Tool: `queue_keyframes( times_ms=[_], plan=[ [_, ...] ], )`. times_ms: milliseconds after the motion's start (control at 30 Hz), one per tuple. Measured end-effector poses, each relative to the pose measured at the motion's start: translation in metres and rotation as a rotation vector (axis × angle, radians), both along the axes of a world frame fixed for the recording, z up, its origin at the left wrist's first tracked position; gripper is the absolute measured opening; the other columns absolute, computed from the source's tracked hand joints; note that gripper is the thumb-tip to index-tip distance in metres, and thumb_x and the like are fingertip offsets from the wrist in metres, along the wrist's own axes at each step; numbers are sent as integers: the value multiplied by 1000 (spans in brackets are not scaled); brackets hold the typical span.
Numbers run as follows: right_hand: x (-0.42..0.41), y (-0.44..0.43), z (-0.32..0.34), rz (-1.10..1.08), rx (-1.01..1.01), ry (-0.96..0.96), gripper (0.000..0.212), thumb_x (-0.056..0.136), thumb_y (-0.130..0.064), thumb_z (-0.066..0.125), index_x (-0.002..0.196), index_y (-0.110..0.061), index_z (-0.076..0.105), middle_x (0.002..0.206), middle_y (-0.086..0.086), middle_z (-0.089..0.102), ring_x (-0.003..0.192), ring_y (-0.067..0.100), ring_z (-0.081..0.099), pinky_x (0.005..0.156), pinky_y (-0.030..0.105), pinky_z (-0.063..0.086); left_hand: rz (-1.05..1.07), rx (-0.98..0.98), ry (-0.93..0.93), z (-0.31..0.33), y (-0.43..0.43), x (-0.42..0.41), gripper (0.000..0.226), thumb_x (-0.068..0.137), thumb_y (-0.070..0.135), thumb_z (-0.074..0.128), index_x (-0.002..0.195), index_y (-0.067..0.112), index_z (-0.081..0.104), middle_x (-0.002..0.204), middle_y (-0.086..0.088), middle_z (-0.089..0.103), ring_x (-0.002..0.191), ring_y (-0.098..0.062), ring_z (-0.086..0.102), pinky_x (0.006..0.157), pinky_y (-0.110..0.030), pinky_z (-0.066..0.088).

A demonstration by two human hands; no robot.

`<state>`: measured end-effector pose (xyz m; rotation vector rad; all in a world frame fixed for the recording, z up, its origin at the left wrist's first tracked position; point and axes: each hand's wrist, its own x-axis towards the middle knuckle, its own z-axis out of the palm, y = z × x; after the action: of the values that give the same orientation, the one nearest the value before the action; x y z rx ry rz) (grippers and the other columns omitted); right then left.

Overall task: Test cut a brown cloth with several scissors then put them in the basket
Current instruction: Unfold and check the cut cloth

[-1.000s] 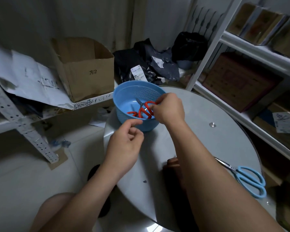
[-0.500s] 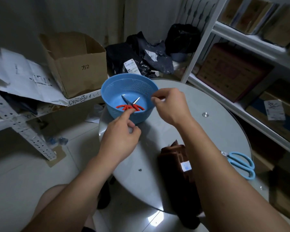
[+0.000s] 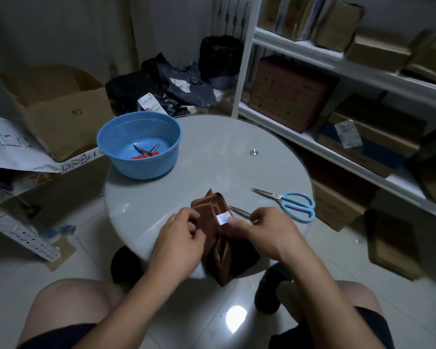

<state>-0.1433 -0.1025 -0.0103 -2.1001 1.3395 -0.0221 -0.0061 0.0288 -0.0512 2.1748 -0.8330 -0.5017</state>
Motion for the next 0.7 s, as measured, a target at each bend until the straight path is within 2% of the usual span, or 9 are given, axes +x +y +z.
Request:
queue_keyframes(
  times_ms=[67, 167, 300, 367, 433, 467, 533, 600, 700],
  plan=[
    [2, 23, -7, 20, 44, 81, 70, 60, -85, 67, 71, -17, 52, 72, -2, 62, 76, 22, 65, 61, 31, 47, 31, 24, 106, -3, 7, -8, 32, 83, 4, 55, 104, 28, 57, 94, -1, 61, 86, -18, 61, 79, -26, 43],
    [8, 40, -21, 1, 11, 75, 48, 65, -63, 75, 75, -17, 63, 74, -1, 67, 73, 25, 67, 57, 28, 47, 84, -23, 275, -3, 18, -19, 36, 85, -4, 54, 95, 30, 57, 90, -6, 64, 87, -26, 67, 85, -38, 53],
    [4, 44, -28, -94, 158, -289, 25, 74, -37, 70, 92, -20, 75, 81, -4, 75, 78, 18, 71, 70, 29, 58, 157, -148, 488, 2, 26, -30, 11, 93, 14, 64, 102, 17, 66, 87, -6, 71, 77, -19, 69, 79, -40, 55],
    [-1, 48, -28, -132, 321, -486, 20, 83, -27, 65, 98, -20, 78, 85, -5, 77, 82, 14, 72, 77, 31, 58, 95, -163, 450, 8, 31, -38, 23, 86, 26, 73, 106, 17, 69, 90, 3, 76, 82, -8, 72, 80, -28, 57],
    [-6, 50, -30, -177, 414, -605, 28, 81, -23, 61, 102, -19, 78, 93, -2, 79, 88, 16, 74, 83, 35, 59, 17, -167, 409, 13, 35, -47, 27, 77, 24, 82, 101, 22, 69, 89, 7, 76, 75, 5, 70, 68, -10, 51],
    [-9, 50, -31, -190, 441, -641, 30, 78, -22, 62, 104, -19, 78, 95, 0, 79, 90, 18, 75, 84, 38, 60, -9, -150, 359, 12, 36, -50, 29, 73, 21, 85, 97, 24, 69, 90, 8, 74, 74, 5, 70, 64, -8, 49],
    [-15, 52, -30, -205, 502, -690, 27, 80, -14, 72, 107, -16, 74, 102, 6, 77, 94, 23, 75, 84, 41, 62, 0, -97, 154, 4, 37, -51, 28, 69, 22, 87, 89, 30, 70, 93, 7, 69, 78, -4, 69, 72, -19, 54],
    [-21, 55, -31, -214, 615, -768, 35, 81, 2, 77, 113, -10, 70, 107, 12, 71, 93, 26, 73, 75, 36, 63, 65, -136, 62, -1, 38, -48, 17, 74, 19, 82, 83, 30, 72, 90, 7, 69, 79, -8, 68, 78, -31, 57],
    [-33, 59, -31, -226, 686, -809, 46, 78, 17, 72, 114, -10, 68, 105, 14, 63, 80, 22, 69, 63, 27, 58, 162, -298, 237, -2, 40, -45, 8, 83, 9, 75, 84, 16, 73, 72, 13, 74, 63, -1, 65, 67, -16, 54]
  ],
)
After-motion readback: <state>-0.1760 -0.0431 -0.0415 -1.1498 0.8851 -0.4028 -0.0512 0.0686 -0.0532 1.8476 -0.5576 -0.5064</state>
